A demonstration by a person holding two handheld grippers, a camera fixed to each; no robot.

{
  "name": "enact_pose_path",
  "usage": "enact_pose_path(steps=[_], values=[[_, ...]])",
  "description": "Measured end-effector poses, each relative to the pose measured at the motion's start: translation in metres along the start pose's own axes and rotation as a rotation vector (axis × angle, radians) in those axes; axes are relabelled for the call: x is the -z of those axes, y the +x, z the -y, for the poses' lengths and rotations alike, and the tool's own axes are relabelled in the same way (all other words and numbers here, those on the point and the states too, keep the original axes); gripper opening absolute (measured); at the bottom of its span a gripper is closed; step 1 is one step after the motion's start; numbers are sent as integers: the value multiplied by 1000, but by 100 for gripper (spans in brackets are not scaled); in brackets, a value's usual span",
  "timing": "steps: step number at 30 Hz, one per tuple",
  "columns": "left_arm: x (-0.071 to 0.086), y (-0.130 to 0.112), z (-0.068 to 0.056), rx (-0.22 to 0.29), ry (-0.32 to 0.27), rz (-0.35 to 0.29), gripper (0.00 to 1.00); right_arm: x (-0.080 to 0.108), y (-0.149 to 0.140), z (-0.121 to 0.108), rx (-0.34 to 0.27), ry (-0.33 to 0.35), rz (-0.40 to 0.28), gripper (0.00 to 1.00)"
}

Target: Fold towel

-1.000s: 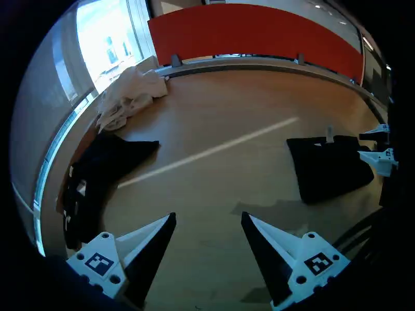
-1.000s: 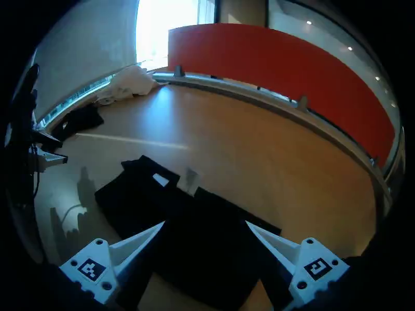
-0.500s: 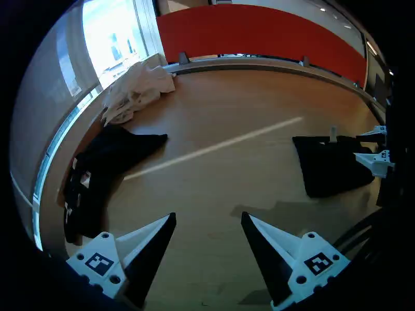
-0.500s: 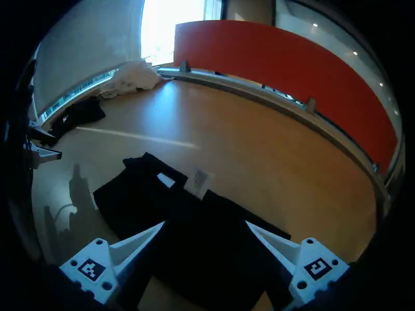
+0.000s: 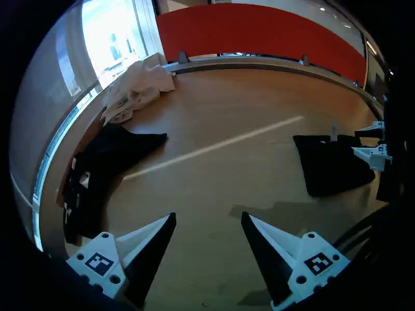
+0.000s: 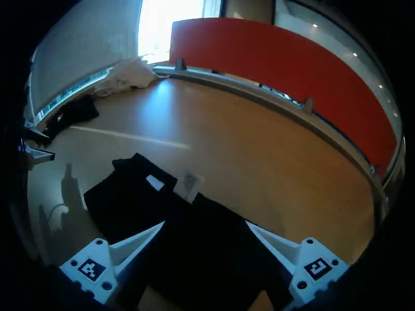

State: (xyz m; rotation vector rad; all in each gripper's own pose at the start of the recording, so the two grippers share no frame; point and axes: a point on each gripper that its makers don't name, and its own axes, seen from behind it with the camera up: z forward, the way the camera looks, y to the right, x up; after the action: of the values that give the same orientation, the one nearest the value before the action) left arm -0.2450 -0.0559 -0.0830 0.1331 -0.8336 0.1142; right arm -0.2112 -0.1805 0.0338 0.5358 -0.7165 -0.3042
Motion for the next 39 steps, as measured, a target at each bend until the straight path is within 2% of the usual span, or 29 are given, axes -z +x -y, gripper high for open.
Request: enact_pose_path(steps=[15, 39], values=[[-1, 0, 0, 3, -1, 0, 93, -6, 9, -7, 9, -6, -2, 100], [-2, 7, -5, -4, -10, -9, 93, 6, -13, 6, 9, 6, 20, 100]])
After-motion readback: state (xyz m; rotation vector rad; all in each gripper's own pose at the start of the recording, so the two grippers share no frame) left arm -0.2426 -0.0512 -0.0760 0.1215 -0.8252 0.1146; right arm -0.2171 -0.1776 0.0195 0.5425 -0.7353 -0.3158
